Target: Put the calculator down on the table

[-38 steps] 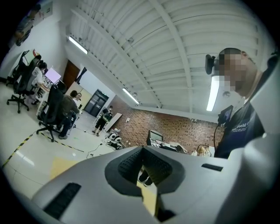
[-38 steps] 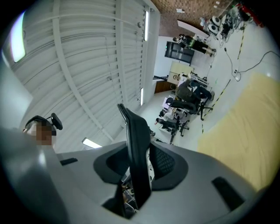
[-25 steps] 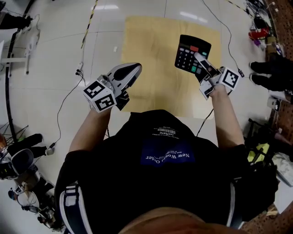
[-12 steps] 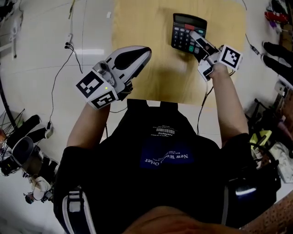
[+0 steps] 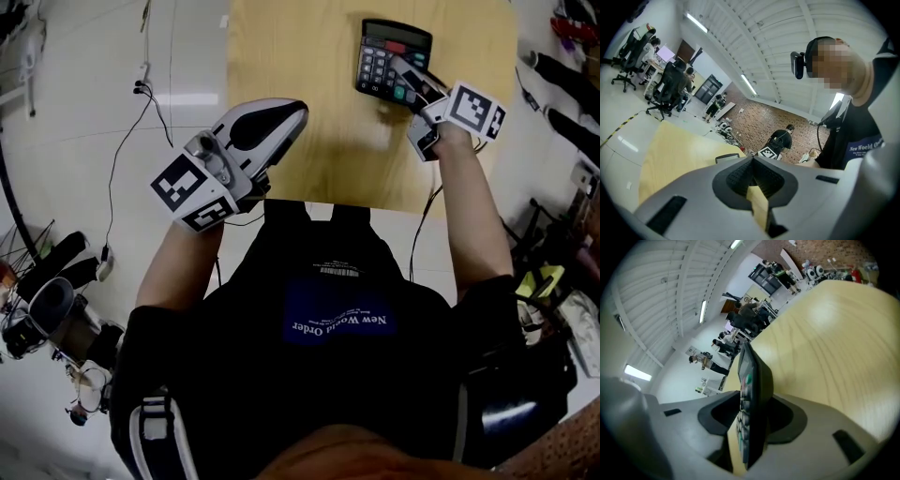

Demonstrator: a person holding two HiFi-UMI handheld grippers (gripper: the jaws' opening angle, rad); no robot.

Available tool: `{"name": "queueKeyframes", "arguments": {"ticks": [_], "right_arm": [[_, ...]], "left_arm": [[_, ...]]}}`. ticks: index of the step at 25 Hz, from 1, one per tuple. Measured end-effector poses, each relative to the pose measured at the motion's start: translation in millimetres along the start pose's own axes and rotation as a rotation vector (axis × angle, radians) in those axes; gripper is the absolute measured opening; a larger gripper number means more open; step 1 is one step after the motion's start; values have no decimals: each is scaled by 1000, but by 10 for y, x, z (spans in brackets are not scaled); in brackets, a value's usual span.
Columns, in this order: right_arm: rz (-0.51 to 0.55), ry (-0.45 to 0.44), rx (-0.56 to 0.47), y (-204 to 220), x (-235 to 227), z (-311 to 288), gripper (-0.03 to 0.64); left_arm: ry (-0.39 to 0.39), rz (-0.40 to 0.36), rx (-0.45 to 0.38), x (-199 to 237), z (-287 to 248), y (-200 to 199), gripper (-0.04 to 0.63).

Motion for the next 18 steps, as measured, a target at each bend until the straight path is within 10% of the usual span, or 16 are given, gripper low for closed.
{"name": "queueKeyframes", "arguments": {"ticks": [18], "right_arm": [[539, 405, 254, -152, 173, -239, 387]], "left_arm": [[9, 56, -25, -74, 88, 94, 8]]}}
Point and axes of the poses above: the fingertips, and each gripper's own axes: z backward along the fingers, x to its left, y out of its underside, the point moved 10 cm from there along z, backward along the fingers, and after that the axes turned 4 degrees about -y, right-handed, at the moved point
